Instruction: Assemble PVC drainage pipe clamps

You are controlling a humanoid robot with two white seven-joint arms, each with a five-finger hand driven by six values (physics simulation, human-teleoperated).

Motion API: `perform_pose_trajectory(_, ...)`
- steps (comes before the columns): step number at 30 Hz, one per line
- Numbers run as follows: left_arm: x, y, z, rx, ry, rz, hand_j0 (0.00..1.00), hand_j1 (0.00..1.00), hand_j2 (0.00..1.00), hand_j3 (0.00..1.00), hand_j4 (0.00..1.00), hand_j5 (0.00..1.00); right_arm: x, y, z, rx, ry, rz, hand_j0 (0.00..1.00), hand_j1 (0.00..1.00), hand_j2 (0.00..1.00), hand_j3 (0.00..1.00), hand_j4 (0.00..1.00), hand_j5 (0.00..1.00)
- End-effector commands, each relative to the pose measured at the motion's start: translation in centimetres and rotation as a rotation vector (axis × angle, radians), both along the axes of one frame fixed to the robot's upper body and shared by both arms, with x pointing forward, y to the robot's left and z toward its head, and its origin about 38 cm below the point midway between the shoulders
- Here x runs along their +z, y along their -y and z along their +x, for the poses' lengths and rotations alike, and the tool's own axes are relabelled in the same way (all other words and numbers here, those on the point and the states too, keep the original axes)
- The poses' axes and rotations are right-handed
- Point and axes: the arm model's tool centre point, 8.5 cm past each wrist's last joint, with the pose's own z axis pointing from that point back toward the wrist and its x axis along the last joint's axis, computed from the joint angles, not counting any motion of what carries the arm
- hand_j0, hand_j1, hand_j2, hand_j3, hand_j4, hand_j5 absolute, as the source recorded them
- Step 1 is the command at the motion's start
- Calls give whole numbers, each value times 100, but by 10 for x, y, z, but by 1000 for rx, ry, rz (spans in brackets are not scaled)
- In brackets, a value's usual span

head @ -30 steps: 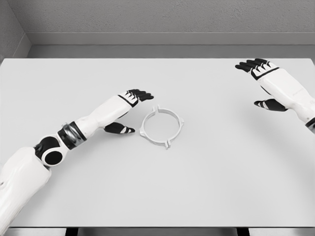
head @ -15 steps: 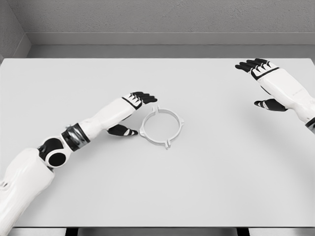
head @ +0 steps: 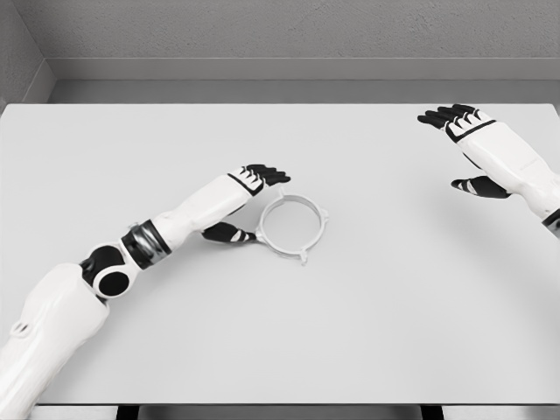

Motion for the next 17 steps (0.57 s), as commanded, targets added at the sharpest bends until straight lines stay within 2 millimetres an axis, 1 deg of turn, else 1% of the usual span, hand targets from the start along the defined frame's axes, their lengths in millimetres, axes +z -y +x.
perform_pose_trajectory(1, 1, -1, 1, 4, -1, -7, 100, 100, 100, 100, 100, 100, 1, 0, 0, 0, 2, 7, 100, 100, 100, 100, 100, 100)
perform_pose_trajectory(4, 4, -9, 4, 19, 4, -4, 100, 100, 100, 100, 100, 100, 1, 0, 0, 1, 2, 8, 100, 100, 100, 100, 100, 100)
perform_pose_trajectory(5, 5, -16, 5, 27, 5, 8, 100, 100, 100, 100, 100, 100, 1, 0, 0, 1, 2, 8, 100, 100, 100, 100, 100, 100)
perform_pose_trajectory(6, 5, -30, 7, 42, 7, 36, 100, 100, 100, 100, 100, 100, 1, 0, 0, 1, 2, 8, 100, 100, 100, 100, 100, 100)
perform_pose_trajectory(8, 25, -71, 19, 109, 50, 85, 100, 100, 100, 100, 100, 100, 1, 0, 0, 1, 2, 8, 100, 100, 100, 100, 100, 100)
perform_pose_trajectory(9, 40, -110, 24, 171, 80, 132, 100, 100, 100, 100, 100, 100, 1, 0, 0, 1, 2, 8, 100, 100, 100, 100, 100, 100)
perform_pose_trajectory(11, 59, -151, 26, 235, 110, 184, 100, 100, 100, 100, 100, 100, 1, -1, 0, 1, 2, 10, 100, 100, 100, 100, 100, 100)
perform_pose_trajectory(13, 77, -183, 26, 295, 143, 212, 100, 100, 100, 100, 100, 100, 1, 0, 0, -1, 2, 9, 100, 100, 100, 100, 100, 100)
perform_pose_trajectory(14, 82, -196, 23, 318, 147, 230, 100, 100, 100, 100, 100, 100, 1, 0, 0, -1, 2, 9, 100, 100, 100, 100, 100, 100)
perform_pose_trajectory(15, 80, -216, 18, 355, 132, 255, 100, 100, 100, 100, 100, 100, 1, 0, 0, -1, 2, 9, 100, 100, 100, 100, 100, 100)
perform_pose_trajectory(17, 71, -234, 13, 405, 104, 248, 100, 100, 100, 100, 100, 100, 1, 0, 0, -1, 2, 9, 100, 100, 100, 100, 100, 100)
